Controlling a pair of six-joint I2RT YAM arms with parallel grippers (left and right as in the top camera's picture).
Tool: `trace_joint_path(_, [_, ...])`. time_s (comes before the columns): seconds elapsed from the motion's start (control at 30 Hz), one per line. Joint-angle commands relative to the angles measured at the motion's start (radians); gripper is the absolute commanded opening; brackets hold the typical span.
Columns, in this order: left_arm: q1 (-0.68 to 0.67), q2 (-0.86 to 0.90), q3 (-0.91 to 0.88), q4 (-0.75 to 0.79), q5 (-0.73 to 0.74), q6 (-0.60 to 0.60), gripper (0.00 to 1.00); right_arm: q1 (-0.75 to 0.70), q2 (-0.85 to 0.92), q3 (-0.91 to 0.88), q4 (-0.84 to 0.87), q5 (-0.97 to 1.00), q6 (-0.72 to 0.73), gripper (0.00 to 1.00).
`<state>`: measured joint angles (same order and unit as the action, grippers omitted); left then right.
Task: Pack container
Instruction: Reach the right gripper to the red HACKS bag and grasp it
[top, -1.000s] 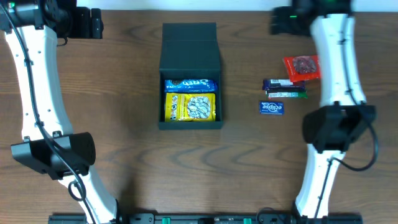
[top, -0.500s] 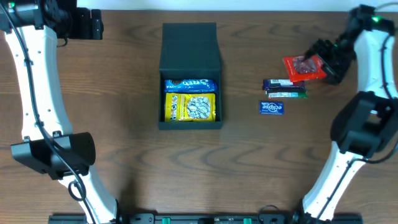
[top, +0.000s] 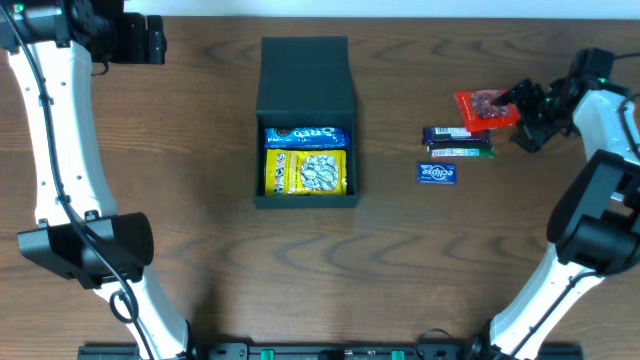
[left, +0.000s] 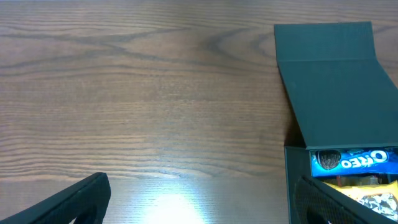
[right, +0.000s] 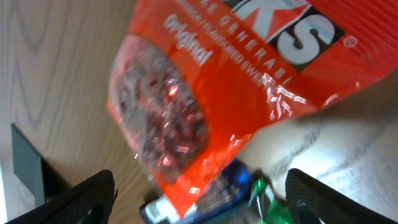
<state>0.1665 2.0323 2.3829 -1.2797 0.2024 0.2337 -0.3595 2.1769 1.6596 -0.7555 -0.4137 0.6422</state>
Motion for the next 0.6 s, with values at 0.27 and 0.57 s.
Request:
trace_joint_path(0.27, [0.003,-0.025,-0.007,0.009,-0.003,0.006,0.95,0.000,0.006,-0.039,0.126,0.025,0.090,0.69])
trace_joint_path(0.57, [0.003,-0.025,-0.007,0.009,-0.003,0.006,0.95,0.000,0.055,-0.039,0.148,0.018,0.106,0.71])
